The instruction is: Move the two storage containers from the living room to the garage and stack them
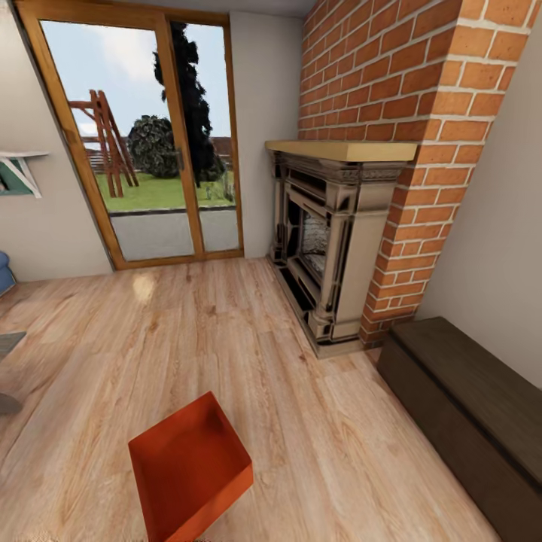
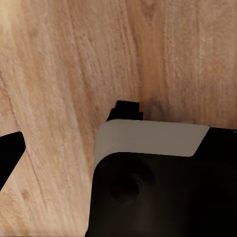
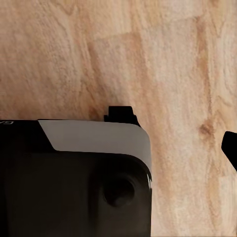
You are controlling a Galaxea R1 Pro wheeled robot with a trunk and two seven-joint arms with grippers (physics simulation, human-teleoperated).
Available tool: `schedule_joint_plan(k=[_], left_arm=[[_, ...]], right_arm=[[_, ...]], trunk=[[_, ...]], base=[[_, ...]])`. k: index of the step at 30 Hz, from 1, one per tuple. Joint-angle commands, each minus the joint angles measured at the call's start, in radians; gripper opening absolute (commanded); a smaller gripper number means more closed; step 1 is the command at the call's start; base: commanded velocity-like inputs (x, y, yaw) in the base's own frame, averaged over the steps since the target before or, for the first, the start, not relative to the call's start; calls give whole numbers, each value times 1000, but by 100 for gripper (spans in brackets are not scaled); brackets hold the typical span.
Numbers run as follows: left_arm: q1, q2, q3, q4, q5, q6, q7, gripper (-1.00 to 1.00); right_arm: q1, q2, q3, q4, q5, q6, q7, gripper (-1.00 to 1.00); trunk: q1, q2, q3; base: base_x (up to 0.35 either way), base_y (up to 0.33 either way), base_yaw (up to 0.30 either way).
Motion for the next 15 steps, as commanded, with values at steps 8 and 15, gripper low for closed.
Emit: schedule_joint_plan(k=[8,15], left_arm=[[-1,-1,-4,-1,10,3,3,100],[-1,-1,-4,-1,10,3,3,100]], right_arm=[[-1,1,8,3,-8,-5,-1,100],[-1,1,8,3,-7,-5,-1,100]], trunk=[[0,0,-1],[0,0,-1]], base=[[0,0,225],[0,0,228]])
